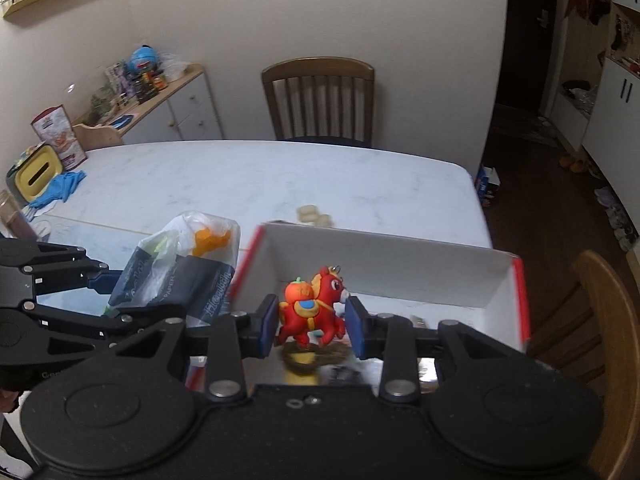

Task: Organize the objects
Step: 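Carry the plastic bag and horse keychain into the shoebox and open both grippers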

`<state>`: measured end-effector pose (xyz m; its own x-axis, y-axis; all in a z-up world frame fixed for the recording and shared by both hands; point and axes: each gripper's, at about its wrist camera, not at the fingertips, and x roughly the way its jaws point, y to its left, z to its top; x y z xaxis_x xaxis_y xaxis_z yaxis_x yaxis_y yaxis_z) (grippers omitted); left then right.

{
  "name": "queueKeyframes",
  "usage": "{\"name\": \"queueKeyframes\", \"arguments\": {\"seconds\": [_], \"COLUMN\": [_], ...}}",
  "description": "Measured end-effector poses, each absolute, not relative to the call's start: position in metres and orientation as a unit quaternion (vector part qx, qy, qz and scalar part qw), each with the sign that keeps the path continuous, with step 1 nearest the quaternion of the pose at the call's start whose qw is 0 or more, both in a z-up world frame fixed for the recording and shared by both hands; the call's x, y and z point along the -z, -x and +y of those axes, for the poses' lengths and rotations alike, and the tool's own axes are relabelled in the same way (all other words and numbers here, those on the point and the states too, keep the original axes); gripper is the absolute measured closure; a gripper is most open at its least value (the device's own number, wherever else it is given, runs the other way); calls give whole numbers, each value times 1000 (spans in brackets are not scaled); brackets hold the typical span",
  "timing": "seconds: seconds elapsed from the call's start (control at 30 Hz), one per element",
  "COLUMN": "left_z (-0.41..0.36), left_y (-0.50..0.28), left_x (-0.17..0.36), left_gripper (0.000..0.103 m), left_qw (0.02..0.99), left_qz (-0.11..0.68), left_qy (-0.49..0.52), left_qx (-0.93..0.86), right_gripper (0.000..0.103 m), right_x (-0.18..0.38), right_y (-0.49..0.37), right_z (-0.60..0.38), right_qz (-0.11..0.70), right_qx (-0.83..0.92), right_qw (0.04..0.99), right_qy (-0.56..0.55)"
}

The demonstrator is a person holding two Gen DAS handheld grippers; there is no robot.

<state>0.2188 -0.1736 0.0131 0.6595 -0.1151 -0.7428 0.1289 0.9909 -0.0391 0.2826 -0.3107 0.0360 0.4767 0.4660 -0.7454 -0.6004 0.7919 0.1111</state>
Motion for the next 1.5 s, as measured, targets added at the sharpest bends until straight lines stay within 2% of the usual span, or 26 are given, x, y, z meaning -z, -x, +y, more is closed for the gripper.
{"name": "queueKeyframes", "arguments": {"seconds": [0.53,0.93,1.5], "left_z": [-234,-254,-261], "left_y": [-284,-314,-323], "left_x": [23,65,77], "left_gripper": [67,67,64], "left_qw": [893,867,858], "left_qz": [443,491,505], "left_qy": [-32,-45,-68], "left_qx": [70,68,58], "right_gripper": [68,68,66], "right_x": [7,41,67], "right_y": [-323,-299,-309], "right_z": [-371,-363,-360], "right_qz": [431,471,512], "right_qx": [-293,-334,-312], "right_qw": [848,805,792], "right_qy": [98,137,114]}}
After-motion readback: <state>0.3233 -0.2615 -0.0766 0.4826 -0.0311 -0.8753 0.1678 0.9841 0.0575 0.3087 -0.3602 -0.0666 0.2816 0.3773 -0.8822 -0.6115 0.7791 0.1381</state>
